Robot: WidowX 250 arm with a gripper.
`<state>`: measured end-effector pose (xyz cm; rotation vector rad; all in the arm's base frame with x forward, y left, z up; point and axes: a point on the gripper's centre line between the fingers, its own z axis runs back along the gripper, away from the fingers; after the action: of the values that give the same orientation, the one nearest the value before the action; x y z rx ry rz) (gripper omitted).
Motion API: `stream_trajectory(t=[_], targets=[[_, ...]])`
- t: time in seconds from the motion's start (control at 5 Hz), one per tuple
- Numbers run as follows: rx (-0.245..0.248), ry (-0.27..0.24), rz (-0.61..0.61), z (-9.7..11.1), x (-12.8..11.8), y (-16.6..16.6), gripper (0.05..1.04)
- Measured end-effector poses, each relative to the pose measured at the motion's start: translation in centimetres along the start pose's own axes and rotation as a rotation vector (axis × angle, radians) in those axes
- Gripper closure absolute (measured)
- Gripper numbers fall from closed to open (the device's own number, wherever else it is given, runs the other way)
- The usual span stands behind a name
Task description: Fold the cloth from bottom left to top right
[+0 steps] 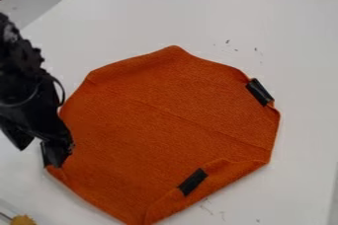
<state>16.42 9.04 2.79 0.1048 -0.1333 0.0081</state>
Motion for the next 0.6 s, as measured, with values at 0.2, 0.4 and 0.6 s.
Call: stream_trajectory(t=[0.2, 0.4, 0.6], targets=[[-0.002, -0.025, 0.010, -0.8, -0.1, 0.5, 0.083], [-0.012, -0.027, -0.005, -1.9, 0.4, 0.9, 0.083], [-0.024, -0.034, -0.026, -2.5, 1.9, 1.9, 0.083]])
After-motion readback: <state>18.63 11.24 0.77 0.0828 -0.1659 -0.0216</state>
